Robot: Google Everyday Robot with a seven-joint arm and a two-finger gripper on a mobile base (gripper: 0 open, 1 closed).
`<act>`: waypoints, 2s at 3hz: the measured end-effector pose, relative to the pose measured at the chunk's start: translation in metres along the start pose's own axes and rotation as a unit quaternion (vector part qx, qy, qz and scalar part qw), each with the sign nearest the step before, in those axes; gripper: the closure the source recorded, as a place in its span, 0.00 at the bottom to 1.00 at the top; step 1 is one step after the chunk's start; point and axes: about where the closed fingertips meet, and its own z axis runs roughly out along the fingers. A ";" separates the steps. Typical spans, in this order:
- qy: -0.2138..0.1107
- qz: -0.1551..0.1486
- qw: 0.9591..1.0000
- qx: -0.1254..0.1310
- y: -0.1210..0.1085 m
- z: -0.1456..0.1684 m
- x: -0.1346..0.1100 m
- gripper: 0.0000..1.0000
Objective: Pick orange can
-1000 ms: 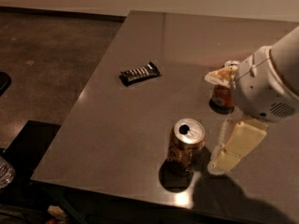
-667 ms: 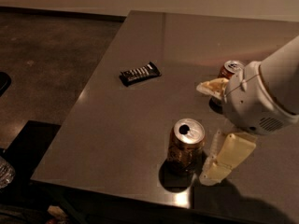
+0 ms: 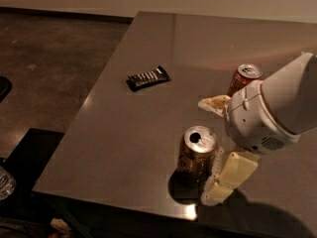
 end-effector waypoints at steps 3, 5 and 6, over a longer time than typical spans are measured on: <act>-0.038 0.011 0.999 -0.029 0.003 0.003 -0.008 0.64; -0.054 0.014 0.998 -0.034 -0.011 -0.042 -0.029 1.00; -0.058 -0.003 0.998 -0.028 -0.018 -0.075 -0.048 1.00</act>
Offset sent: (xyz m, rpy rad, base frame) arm -0.0025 0.0083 -0.0028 0.0787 0.0599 0.0181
